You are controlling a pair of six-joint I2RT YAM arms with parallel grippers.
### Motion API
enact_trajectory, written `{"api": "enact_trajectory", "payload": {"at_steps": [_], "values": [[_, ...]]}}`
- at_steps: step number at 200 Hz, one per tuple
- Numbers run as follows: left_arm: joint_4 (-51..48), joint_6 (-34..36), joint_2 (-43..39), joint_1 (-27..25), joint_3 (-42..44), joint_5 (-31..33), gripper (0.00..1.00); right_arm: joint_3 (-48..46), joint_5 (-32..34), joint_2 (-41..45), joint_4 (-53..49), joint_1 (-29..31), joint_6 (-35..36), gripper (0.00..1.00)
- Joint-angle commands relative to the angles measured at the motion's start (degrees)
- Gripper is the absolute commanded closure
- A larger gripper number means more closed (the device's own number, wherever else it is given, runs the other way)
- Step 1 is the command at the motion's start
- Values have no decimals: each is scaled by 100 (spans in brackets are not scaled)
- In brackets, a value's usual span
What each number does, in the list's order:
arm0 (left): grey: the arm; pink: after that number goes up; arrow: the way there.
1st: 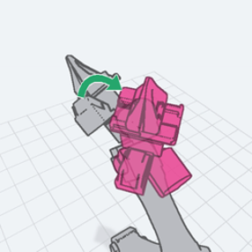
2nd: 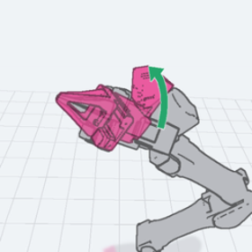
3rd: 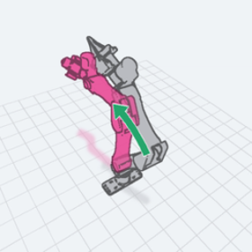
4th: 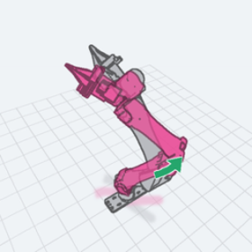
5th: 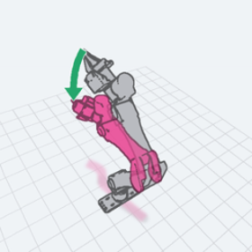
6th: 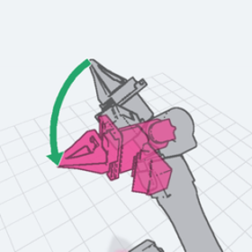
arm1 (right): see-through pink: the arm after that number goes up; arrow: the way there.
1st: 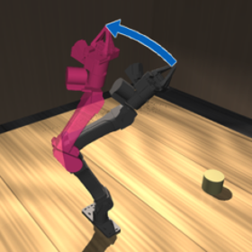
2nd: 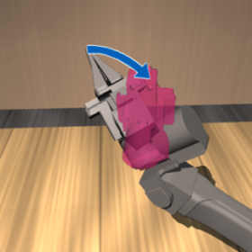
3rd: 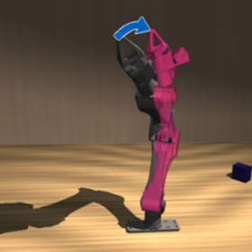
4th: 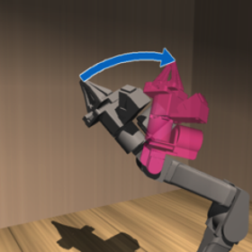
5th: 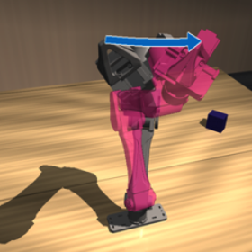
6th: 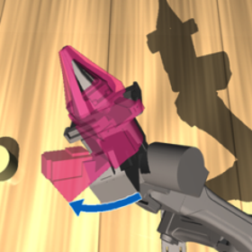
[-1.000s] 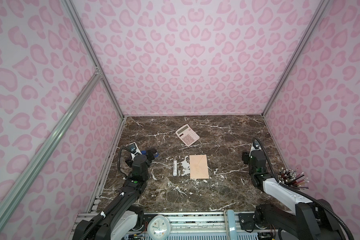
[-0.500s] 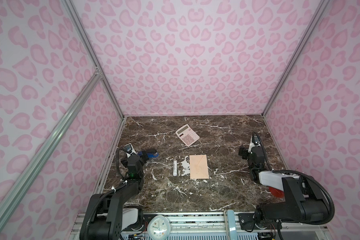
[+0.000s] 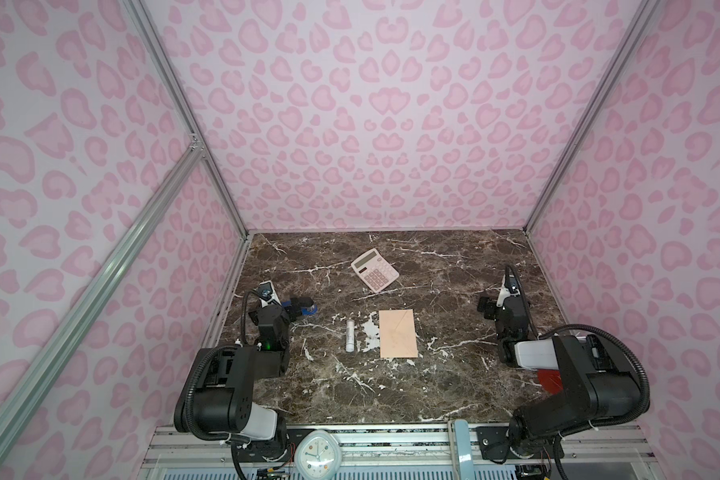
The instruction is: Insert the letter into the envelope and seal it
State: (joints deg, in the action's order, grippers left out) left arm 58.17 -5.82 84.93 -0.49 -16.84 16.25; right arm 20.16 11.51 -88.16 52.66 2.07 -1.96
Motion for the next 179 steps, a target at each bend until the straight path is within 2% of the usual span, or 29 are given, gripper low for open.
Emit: {"api": "enact_trajectory", "payload": {"at_steps": [1, 151, 158, 166, 170, 179], "values": [[197, 64, -32, -4, -21, -84, 3, 3, -34, 7, 147, -4, -29, 3], [236, 140, -5, -34, -26, -86, 3, -5, -38, 12, 146, -4, -24, 3], [218, 256, 3, -39, -45, -408, 3, -8, -85, 12, 143, -13, -2, 3], [105, 454, -11, -12, -102, -1067, 3, 54, -666, -4, 40, -17, 230, 3], [63, 527, -26, 15, -102, -1347, 3, 25, -684, 16, 66, -5, 227, 3], [69, 535, -42, 49, -90, -1448, 3, -25, -953, 28, 140, -81, 236, 3]]}}
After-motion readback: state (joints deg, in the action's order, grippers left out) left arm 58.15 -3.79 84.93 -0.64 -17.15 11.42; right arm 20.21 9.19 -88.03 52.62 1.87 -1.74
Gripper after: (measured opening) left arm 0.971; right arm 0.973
